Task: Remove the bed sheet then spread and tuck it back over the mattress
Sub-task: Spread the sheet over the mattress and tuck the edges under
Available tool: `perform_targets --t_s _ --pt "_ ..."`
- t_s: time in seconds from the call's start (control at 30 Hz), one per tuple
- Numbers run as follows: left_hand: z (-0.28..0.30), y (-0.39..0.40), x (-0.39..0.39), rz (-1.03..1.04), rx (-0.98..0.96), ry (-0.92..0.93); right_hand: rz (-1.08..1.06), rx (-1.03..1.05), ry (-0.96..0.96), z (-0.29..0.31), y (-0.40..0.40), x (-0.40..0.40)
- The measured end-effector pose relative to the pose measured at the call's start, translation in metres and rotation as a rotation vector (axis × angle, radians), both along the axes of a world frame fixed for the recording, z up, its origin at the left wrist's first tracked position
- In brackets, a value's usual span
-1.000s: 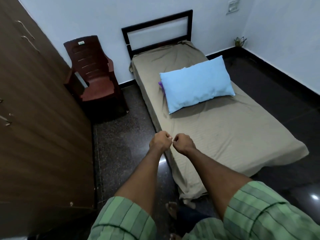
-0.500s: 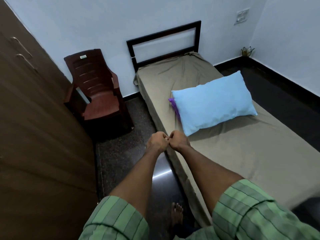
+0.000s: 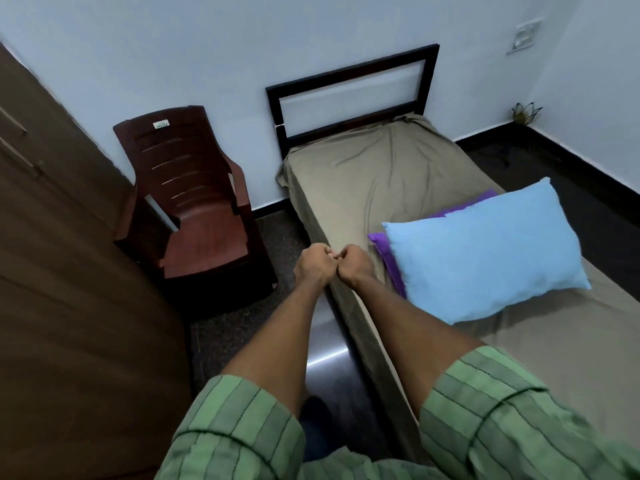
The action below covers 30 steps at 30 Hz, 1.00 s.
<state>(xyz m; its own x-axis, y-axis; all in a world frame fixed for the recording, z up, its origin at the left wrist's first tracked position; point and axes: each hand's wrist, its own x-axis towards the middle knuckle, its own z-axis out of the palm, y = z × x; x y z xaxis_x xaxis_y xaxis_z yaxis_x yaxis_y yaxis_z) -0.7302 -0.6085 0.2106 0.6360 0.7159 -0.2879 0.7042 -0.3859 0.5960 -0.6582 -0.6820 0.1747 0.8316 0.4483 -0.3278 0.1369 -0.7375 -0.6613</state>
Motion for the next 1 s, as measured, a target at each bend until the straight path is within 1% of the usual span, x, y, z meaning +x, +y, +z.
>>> perform_targets --t_s 0.13,0.27,0.4,0.57,0.77,0.9,1.0 --pt "-0.004 0.107 0.05 -0.034 -0.008 0.012 -0.059 0.002 0.045 0.004 0.099 0.049" --pt "-0.01 0.201 0.111 -0.034 -0.062 -0.02 -0.07 0.022 0.06 0.011 0.186 0.099" --pt "-0.022 0.259 0.16 -0.048 -0.111 -0.01 -0.148 0.014 0.093 0.004 0.243 0.141" --pt "-0.039 0.343 0.24 -0.069 -0.134 0.024 -0.19 0.018 0.119 -0.011 0.323 0.221" --pt "-0.068 0.453 0.336 -0.036 -0.173 0.064 -0.143 -0.018 0.182 -0.029 0.429 0.315" --pt "-0.088 0.512 0.382 0.034 -0.199 0.066 -0.095 -0.065 0.201 -0.042 0.488 0.369" --pt "-0.11 0.557 0.415 0.046 -0.224 0.123 -0.066 -0.094 0.207 -0.053 0.533 0.405"
